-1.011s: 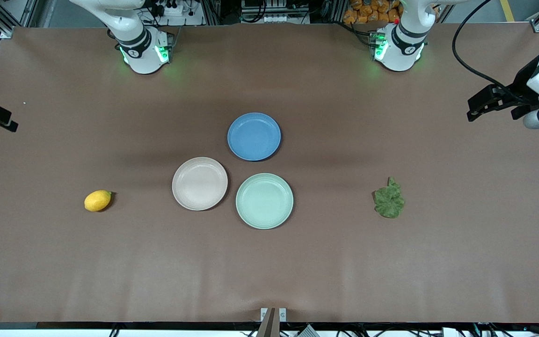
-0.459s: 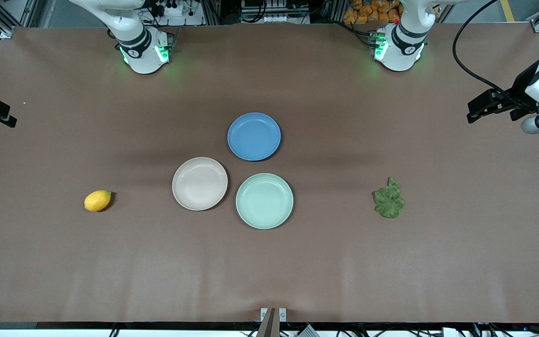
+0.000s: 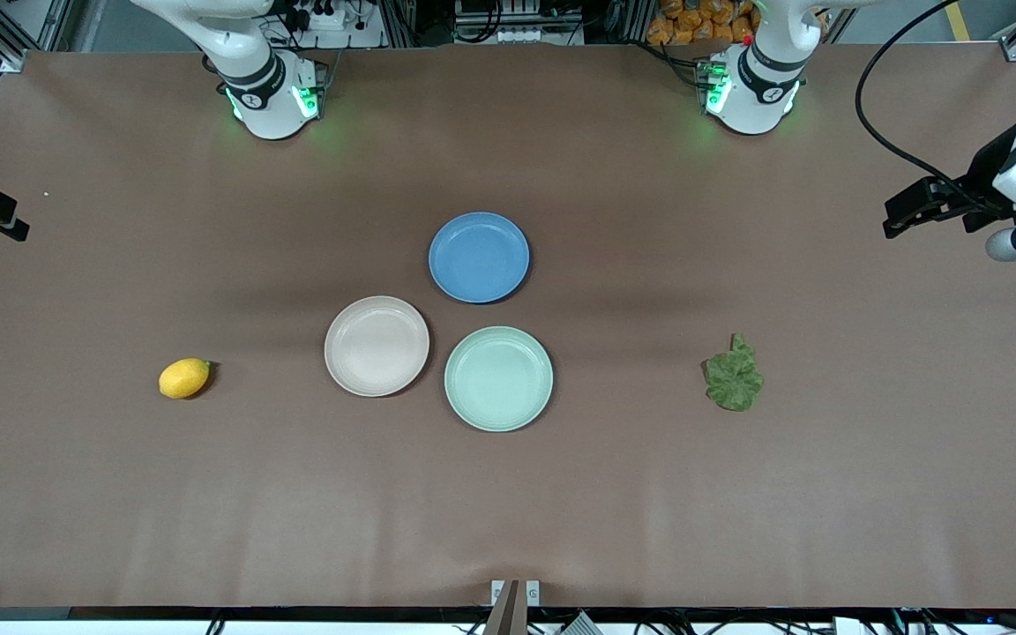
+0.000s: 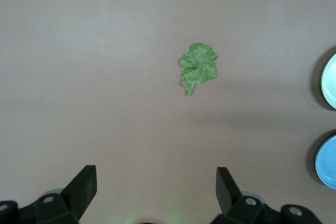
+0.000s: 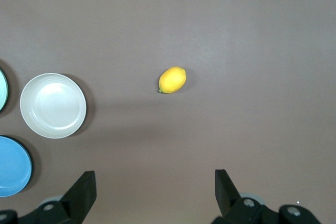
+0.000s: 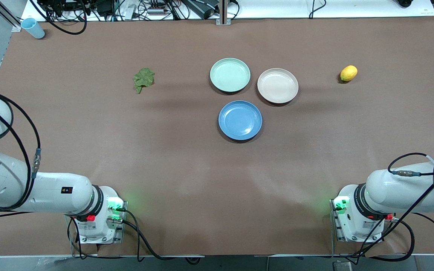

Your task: Pick lemon and lettuce from plates

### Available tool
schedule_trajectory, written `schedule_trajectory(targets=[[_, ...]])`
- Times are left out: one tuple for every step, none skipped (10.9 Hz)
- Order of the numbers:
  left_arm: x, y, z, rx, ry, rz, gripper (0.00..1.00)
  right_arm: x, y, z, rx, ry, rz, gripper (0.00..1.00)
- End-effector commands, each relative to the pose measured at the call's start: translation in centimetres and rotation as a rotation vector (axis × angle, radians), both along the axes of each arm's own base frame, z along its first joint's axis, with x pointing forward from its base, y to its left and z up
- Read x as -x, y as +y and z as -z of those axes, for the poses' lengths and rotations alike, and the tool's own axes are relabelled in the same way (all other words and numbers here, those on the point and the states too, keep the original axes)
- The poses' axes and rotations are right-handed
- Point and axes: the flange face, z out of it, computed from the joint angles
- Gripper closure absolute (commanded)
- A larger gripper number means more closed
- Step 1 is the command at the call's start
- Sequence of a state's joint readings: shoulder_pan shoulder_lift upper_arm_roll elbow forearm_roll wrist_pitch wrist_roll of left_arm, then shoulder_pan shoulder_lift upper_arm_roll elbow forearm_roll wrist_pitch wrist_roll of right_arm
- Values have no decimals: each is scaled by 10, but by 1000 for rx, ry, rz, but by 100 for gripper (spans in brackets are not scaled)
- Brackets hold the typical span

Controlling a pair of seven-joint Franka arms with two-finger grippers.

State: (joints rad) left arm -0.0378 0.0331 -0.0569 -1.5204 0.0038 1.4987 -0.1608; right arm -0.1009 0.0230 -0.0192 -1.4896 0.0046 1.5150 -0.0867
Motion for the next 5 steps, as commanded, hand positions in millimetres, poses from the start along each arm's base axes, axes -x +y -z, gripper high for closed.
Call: schedule_trajectory(targets=[[2, 6, -2, 13, -14, 13, 0, 9, -4, -8, 1, -2, -1, 0], [1, 7, -3, 14, -22, 11, 0, 9, -4, -8, 1, 1, 0, 0], [1, 7, -2, 14, -23, 11, 0, 9, -3, -8, 1, 1, -1, 0], [0, 8, -3, 14, -25, 9, 0, 9, -3, -7, 1, 2, -1, 0], [0, 7, -4, 14, -26, 9, 0, 9, -3, -6, 1, 4, -3, 0]])
